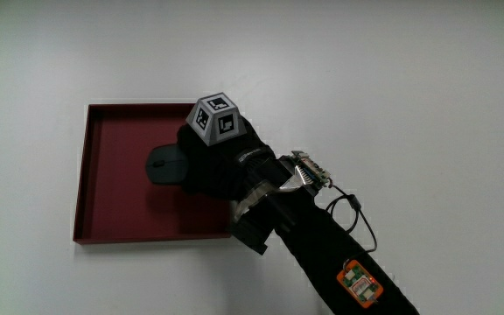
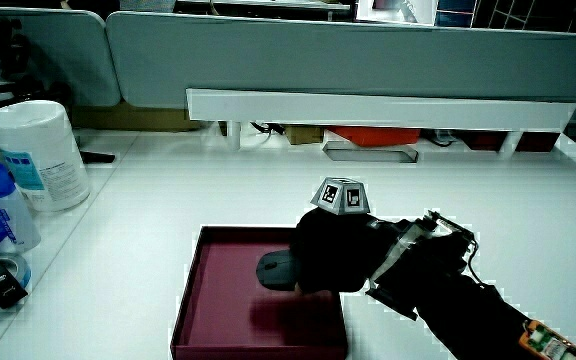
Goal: Place mouse into plate
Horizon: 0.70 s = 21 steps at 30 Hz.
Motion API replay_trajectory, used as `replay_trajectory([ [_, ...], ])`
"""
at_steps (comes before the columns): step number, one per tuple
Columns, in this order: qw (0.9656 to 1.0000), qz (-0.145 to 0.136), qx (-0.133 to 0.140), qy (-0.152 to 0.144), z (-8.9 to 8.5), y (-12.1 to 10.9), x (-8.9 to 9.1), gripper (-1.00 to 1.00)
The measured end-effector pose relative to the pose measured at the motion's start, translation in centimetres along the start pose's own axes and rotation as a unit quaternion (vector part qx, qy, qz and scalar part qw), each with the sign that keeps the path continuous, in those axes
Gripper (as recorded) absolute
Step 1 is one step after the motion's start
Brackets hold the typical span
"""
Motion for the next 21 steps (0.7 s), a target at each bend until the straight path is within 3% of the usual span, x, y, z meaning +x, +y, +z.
replay_trajectory([
  [5,0.9999,-0.003,-0.015,-0.003,-1.8,0.7,-0.1,0.00],
  [6,0.9996,0.008,-0.025,0.007,-2.1,0.8,-0.1,0.00],
  [12,0.9992,-0.007,-0.038,-0.005,-3.7,1.6,0.1,0.00],
  [21,0.9987,-0.011,-0.048,0.015,-4.6,1.7,0.7,0.00],
])
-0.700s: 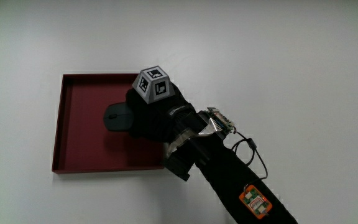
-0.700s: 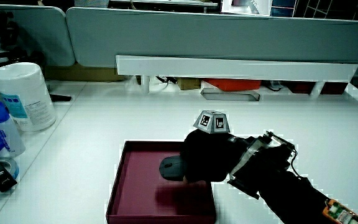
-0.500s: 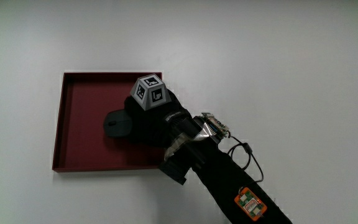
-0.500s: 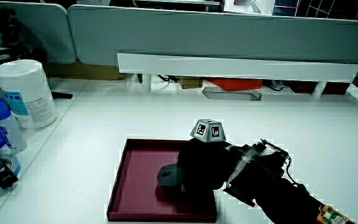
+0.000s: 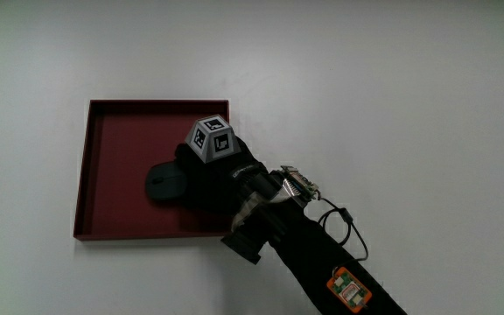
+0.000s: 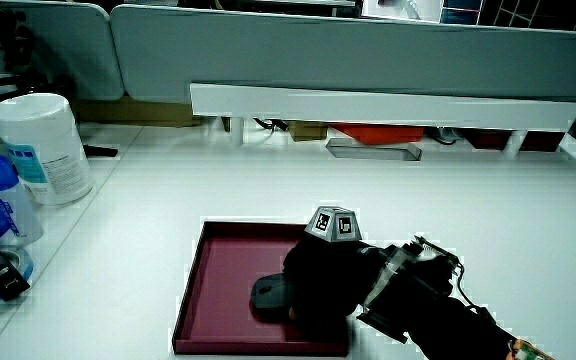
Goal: Place mouse into plate
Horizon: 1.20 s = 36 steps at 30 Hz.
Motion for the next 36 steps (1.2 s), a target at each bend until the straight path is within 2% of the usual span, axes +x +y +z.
replay_trajectory([
  [3,1.0000,0.001,-0.003,0.005,-0.1,-0.1,0.2,0.00],
  [4,0.9998,0.011,-0.011,0.014,-0.2,-0.1,0.2,-0.08],
  [5,0.9999,0.006,-0.009,0.011,-0.3,-0.1,0.3,-0.17],
  [9,0.9992,0.019,-0.022,0.027,-0.1,-0.6,0.6,-0.50],
  [10,0.9989,0.030,-0.018,0.032,0.3,-1.2,0.4,-0.58],
  [13,0.9985,0.039,-0.018,0.034,1.0,-2.3,0.8,-0.83],
  [15,0.9980,0.047,-0.021,0.038,1.8,-3.9,0.7,-1.00],
  [18,0.9968,0.058,-0.034,0.044,2.5,-5.7,1.0,-1.00],
  [20,0.9976,0.048,-0.043,0.024,2.2,-6.4,1.7,-1.00],
  [21,0.9963,0.068,-0.044,0.030,2.9,-7.7,1.3,-1.00],
  [23,0.9965,0.072,-0.033,0.026,3.4,-9.3,1.3,-1.00],
  [24,0.9983,0.052,-0.025,0.012,3.0,-9.5,1.9,-1.00],
  [26,0.9938,0.102,-0.034,0.030,5.0,-12.5,0.4,-1.00],
  [30,0.9939,0.101,-0.031,0.032,5.7,-15.2,1.0,-1.00],
  [32,0.9939,0.097,-0.032,0.043,5.8,-16.5,1.5,-1.00],
  [36,0.9936,0.108,0.012,0.031,6.9,-19.1,1.6,-1.00],
])
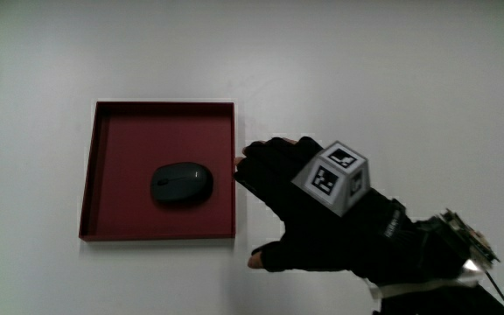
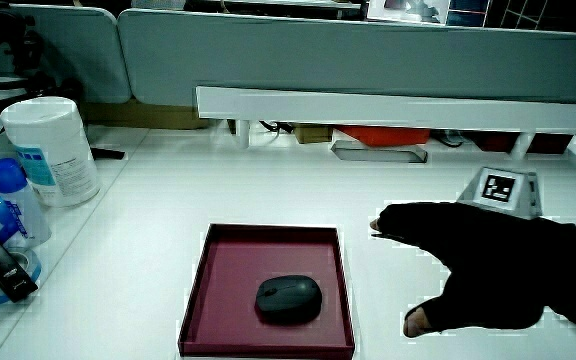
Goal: Place mouse into plate
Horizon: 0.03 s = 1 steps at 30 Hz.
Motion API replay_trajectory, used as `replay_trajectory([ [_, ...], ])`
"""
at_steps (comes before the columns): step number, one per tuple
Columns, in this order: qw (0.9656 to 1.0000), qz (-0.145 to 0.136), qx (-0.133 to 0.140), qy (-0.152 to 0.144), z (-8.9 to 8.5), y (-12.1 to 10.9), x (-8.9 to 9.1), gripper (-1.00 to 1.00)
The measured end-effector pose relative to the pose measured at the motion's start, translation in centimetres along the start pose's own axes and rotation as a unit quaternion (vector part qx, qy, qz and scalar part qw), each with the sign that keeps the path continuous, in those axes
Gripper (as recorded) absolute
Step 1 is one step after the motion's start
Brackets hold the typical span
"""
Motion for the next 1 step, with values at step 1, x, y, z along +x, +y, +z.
replay_trajectory([
  [1,0.9999,0.003,0.011,-0.004,0.31,-0.63,-0.13,-1.00],
])
